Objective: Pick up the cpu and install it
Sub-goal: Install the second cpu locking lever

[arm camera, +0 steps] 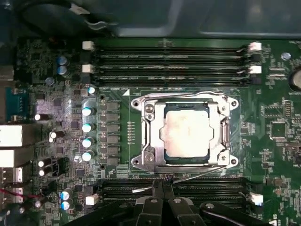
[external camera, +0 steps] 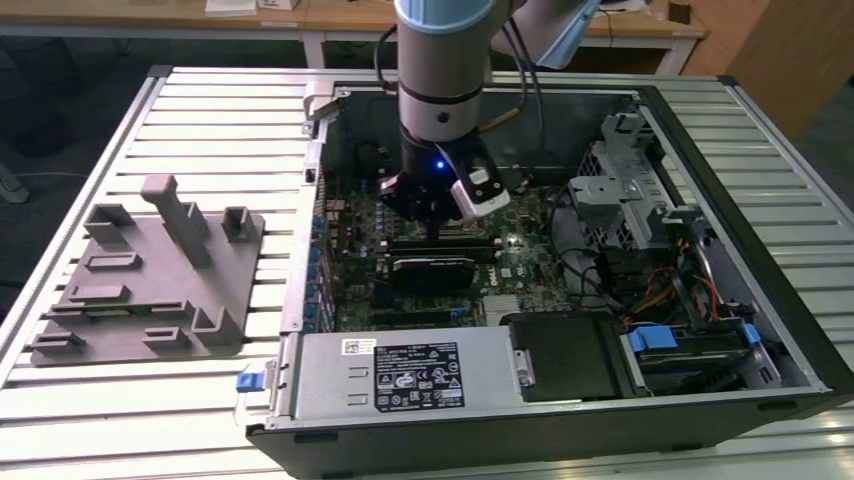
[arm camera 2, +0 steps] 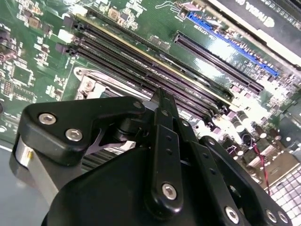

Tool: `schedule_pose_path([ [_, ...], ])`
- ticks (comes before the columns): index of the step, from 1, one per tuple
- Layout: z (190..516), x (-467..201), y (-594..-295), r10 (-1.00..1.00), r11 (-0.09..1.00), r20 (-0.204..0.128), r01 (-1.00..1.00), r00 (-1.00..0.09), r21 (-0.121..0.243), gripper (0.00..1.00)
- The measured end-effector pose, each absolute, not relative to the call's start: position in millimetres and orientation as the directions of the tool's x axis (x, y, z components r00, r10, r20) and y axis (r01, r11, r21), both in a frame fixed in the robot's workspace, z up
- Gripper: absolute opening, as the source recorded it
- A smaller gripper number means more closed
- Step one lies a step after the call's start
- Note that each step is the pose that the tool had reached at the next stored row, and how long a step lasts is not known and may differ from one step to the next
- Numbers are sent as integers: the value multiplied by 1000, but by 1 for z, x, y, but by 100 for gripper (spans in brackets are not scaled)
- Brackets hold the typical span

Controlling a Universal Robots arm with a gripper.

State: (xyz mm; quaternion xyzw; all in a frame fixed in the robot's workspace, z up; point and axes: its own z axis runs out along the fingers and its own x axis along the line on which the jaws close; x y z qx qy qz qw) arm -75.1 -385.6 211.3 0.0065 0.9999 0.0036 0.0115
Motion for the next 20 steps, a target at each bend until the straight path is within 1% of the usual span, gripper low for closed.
schedule_pose_path([
  [7, 210, -84, -387, -5, 1000, -23, -5, -1000, 8, 11],
  [10, 208, -85, -390, -9, 1000, -23, -9, -1000, 15, 11],
  [14, 207, -86, -394, -11, 999, -24, -12, -1000, 44, 11],
  [20, 205, -87, -399, -13, 994, -27, -15, -1000, 107, 11],
])
